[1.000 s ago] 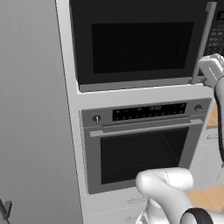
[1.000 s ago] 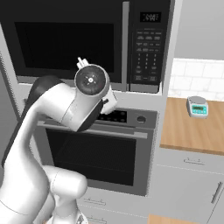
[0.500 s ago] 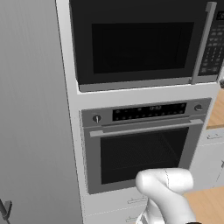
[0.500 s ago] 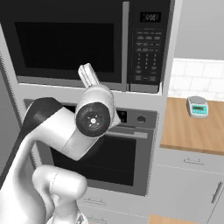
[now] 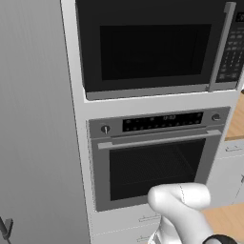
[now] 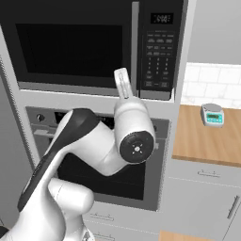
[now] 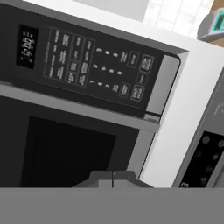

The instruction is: Open the microwave, place the bowl with waffle inside the microwave, then close the microwave door and turn it on.

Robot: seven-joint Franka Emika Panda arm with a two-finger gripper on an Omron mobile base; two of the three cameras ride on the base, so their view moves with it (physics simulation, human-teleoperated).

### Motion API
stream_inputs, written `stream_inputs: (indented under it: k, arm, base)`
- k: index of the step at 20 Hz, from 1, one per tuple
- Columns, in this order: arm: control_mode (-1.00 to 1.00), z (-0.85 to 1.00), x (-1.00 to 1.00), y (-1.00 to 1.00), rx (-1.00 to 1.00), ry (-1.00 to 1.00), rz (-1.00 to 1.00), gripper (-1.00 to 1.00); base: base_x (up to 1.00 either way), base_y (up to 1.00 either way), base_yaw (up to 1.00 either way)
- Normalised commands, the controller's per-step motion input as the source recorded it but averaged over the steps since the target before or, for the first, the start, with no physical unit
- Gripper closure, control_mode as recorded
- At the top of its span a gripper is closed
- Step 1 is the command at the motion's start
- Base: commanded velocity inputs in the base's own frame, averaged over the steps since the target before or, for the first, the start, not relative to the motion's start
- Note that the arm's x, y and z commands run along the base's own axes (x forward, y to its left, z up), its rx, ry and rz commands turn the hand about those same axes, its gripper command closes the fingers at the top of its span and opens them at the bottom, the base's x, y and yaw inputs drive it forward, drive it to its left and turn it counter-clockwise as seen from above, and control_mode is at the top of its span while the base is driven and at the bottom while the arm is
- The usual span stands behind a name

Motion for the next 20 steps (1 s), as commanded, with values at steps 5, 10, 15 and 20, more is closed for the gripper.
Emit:
stream_inputs:
  k: [5,10,15,20]
  arm:
    - [-1.00,-0.01,0.31,-0.06,0.02,0.00,0.03,1.00]
    - [-1.00,-0.11,0.44,0.00,0.00,0.00,0.01,1.00]
    - [-1.00,-0.27,0.43,0.00,0.00,0.00,0.00,1.00]
    - [-1.00,-0.18,0.37,-0.04,0.00,0.00,0.01,1.00]
  base:
    - [0.00,0.00,0.00]
    - [0.00,0.00,0.00]
    - [0.00,0.00,0.00]
    - [0.00,0.00,0.00]
